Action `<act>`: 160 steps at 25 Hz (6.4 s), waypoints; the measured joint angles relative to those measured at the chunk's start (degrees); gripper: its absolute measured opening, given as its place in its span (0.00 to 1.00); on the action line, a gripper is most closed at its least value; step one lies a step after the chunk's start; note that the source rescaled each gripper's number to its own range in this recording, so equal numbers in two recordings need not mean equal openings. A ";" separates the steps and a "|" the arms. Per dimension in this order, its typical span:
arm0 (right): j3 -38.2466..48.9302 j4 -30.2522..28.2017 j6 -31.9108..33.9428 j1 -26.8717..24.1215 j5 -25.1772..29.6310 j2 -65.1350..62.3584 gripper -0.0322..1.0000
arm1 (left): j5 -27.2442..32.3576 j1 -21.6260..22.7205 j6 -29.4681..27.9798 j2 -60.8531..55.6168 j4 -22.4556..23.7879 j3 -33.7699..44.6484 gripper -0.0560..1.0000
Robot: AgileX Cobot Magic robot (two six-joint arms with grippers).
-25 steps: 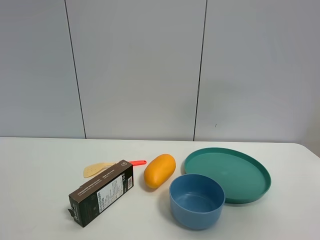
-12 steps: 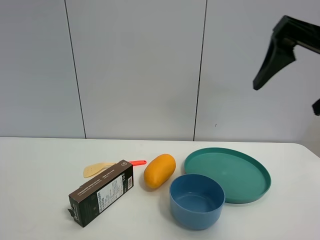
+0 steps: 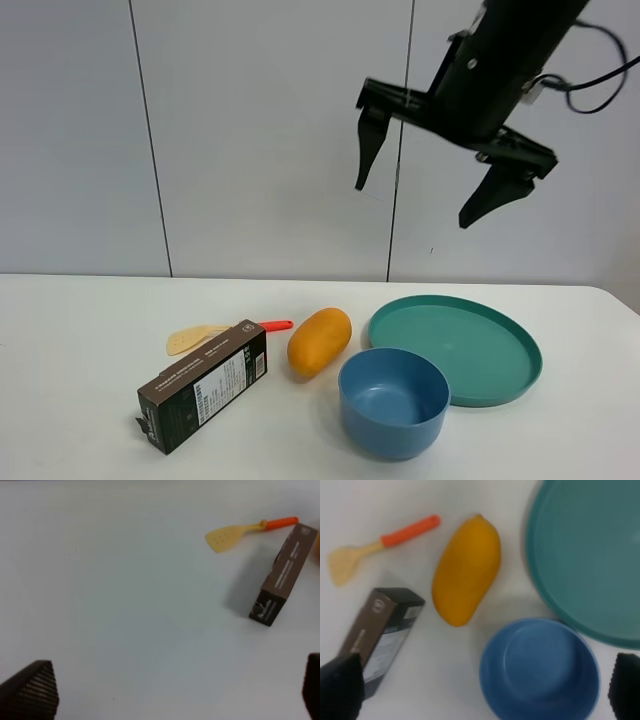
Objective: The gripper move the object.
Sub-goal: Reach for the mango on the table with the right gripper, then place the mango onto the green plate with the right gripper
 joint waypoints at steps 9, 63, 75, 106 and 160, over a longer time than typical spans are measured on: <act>-16.30 -3.34 5.57 2.86 4.89 16.50 0.99 | 0.00 0.00 0.00 0.00 0.00 0.00 1.00; -27.08 -0.07 17.57 4.35 1.82 38.55 0.86 | 0.00 0.00 0.00 0.00 0.00 0.00 1.00; -27.08 -4.57 21.39 3.60 -4.46 40.43 0.86 | 0.00 0.00 0.00 0.00 0.00 0.00 1.00; -27.08 -2.43 11.62 3.52 -3.16 38.88 0.03 | 0.00 0.00 0.00 0.00 0.00 0.00 1.00; -14.48 -3.08 -42.60 -15.01 16.48 15.37 0.03 | 0.00 0.00 0.00 0.00 0.00 0.00 1.00</act>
